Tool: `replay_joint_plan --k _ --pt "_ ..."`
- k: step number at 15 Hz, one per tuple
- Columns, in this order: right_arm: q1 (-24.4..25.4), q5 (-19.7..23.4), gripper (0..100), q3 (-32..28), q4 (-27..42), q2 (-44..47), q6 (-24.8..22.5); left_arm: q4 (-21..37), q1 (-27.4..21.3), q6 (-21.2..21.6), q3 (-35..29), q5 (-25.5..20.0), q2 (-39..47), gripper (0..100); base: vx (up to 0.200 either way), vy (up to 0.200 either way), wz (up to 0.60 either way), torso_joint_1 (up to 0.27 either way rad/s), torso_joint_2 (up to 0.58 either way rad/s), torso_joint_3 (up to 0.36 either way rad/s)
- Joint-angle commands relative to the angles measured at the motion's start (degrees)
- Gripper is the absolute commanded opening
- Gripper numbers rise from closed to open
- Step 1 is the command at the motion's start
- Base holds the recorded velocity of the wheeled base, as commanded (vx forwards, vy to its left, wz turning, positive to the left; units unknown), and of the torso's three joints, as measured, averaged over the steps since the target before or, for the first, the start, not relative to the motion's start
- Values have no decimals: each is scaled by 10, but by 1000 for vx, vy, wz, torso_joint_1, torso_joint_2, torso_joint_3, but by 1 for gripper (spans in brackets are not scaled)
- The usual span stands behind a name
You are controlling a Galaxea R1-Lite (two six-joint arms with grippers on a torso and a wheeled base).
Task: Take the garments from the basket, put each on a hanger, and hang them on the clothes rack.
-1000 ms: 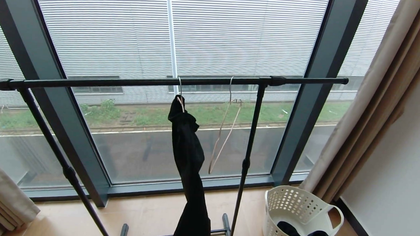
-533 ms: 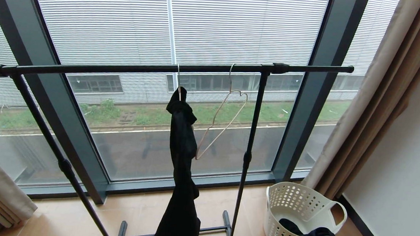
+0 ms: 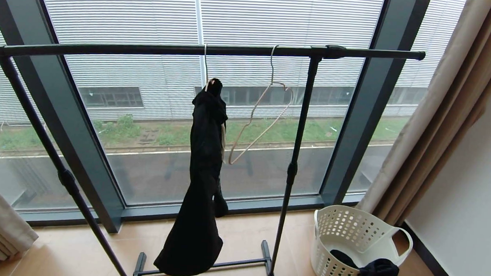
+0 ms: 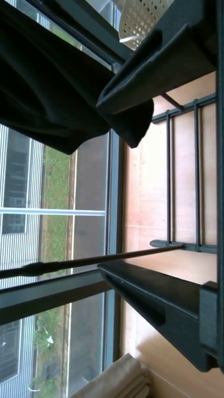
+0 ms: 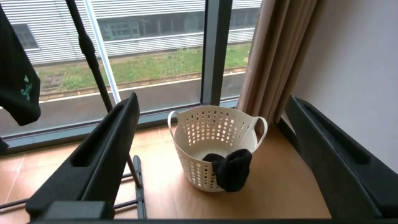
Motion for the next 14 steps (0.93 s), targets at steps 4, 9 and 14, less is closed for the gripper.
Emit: replay_joint_plan --k 4,9,14 --pt "0 0 100 0 0 2 0 0 1 0 0 0 1 100 0 0 0 -218 535 309" --pt "0 0 100 0 0 2 0 0 0 0 0 0 1 100 0 0 0 -192 506 313" --pt "0 0 100 0 0 2 0 0 0 0 0 0 1 100 0 0 0 -125 384 251"
